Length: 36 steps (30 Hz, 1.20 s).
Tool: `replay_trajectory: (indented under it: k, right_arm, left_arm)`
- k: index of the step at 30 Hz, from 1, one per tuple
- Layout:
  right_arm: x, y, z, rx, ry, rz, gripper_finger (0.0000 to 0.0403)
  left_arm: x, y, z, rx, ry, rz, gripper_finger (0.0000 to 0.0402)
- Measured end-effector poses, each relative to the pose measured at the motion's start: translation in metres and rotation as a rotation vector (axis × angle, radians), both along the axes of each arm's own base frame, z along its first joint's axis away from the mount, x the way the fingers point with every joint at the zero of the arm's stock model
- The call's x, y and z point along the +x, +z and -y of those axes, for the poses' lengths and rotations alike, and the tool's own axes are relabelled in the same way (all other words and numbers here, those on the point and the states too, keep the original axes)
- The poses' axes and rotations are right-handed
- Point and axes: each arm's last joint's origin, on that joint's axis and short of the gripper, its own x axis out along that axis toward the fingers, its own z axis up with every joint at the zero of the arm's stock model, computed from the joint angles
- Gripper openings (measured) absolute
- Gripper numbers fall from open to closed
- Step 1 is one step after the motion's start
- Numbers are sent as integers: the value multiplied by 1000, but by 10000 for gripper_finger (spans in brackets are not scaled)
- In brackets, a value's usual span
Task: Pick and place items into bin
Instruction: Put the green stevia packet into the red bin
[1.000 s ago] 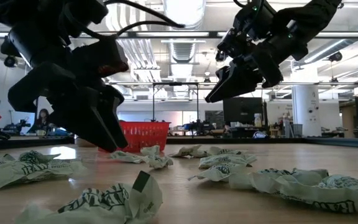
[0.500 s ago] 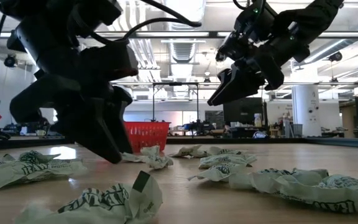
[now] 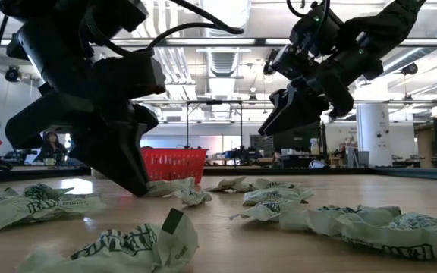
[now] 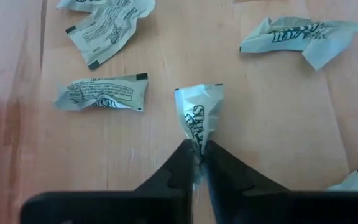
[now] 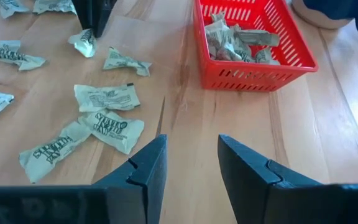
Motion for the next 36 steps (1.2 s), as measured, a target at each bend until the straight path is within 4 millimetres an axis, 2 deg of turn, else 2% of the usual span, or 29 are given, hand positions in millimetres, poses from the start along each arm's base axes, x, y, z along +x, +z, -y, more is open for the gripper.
replay_trajectory:
  k: [5,9,15,19,26,29,36]
  right_arm:
    - [0,0,0,-1,0,6,132]
    - [0,1,0,-1,0,9,132]
    - [0,0,0,-2,0,15,132]
    - [1,1,0,-3,0,23,132]
    - [1,2,0,5,-7,33,132]
    - [1,2,0,5,-7,34,132]
    - [2,3,-3,-2,51,52,132]
  left_arm:
    - [0,6,0,6,7,17,8]
    - [-3,27,0,28,22,53,5]
    - [-26,55,-15,249,170,74,2]
    - [-38,58,-35,389,290,67,2]
    - [-36,51,-62,423,367,26,5]
    - [-34,45,-66,453,354,-11,26]
    - [-32,43,-67,454,358,-17,121]
